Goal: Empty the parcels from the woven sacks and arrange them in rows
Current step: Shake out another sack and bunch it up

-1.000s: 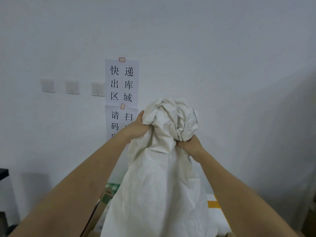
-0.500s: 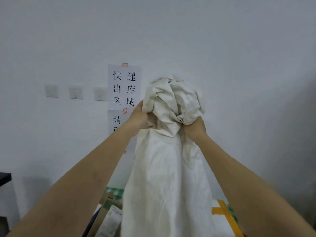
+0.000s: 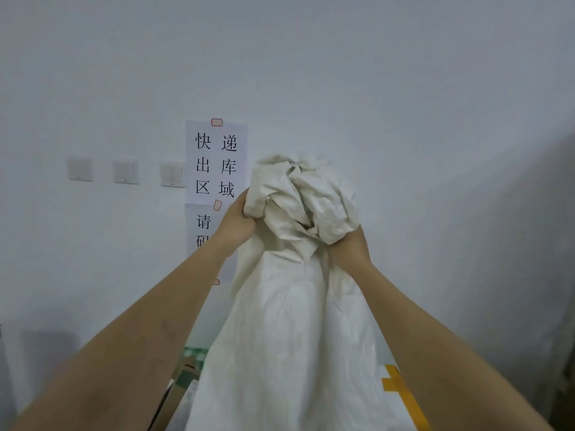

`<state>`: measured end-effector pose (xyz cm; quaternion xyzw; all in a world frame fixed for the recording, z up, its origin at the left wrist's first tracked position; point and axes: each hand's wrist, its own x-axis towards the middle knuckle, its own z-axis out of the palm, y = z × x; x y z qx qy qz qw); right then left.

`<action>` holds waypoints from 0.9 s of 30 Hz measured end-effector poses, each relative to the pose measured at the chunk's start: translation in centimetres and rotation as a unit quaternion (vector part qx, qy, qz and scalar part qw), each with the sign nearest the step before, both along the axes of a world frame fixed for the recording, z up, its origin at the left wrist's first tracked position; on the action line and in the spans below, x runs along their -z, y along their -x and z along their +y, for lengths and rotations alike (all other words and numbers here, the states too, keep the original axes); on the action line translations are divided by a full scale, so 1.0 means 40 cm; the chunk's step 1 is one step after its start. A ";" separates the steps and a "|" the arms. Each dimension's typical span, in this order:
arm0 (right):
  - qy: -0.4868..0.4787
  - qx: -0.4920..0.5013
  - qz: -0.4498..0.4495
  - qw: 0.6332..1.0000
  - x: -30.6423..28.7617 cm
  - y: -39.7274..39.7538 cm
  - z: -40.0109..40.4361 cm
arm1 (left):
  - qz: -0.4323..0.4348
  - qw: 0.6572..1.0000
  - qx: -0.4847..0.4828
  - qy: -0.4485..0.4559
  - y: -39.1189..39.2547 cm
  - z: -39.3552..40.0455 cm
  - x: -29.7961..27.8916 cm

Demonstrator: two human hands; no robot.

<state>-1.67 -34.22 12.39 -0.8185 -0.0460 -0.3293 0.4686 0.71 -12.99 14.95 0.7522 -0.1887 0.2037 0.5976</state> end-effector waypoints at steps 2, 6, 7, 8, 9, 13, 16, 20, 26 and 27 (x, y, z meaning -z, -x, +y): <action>0.065 -0.008 0.030 0.997 0.022 0.009 -0.010 | 0.028 0.999 0.009 -0.034 0.001 0.008 0.018; 0.000 -0.126 0.044 0.991 0.078 0.026 -0.037 | 0.073 0.997 0.030 -0.013 0.005 0.017 0.059; -0.031 -0.150 0.060 0.986 0.087 0.039 -0.040 | 0.090 0.995 0.014 -0.037 0.001 0.018 0.064; -0.040 -0.154 0.075 0.984 0.098 0.041 -0.047 | 0.111 0.991 -0.011 -0.073 0.004 0.018 0.066; -0.036 -0.154 0.079 0.984 0.105 0.051 -0.048 | 0.134 0.985 -0.041 -0.101 0.004 0.018 0.066; -0.055 -0.091 0.043 0.993 0.127 0.055 -0.042 | 0.080 0.991 -0.066 -0.079 0.047 0.003 0.062; -0.088 -0.043 0.043 0.994 0.124 0.042 -0.024 | -0.075 0.985 -0.024 -0.156 0.092 -0.019 0.057; -0.106 -0.048 0.053 0.992 0.109 0.049 0.001 | -0.079 0.979 0.029 -0.183 0.103 -0.029 0.046; -0.046 -0.146 0.053 0.987 0.114 0.084 0.060 | -0.020 0.990 -0.029 -0.136 0.103 -0.077 0.021; -0.037 -0.156 0.045 0.986 0.115 0.093 0.071 | -0.018 0.992 -0.037 -0.116 0.103 -0.085 0.020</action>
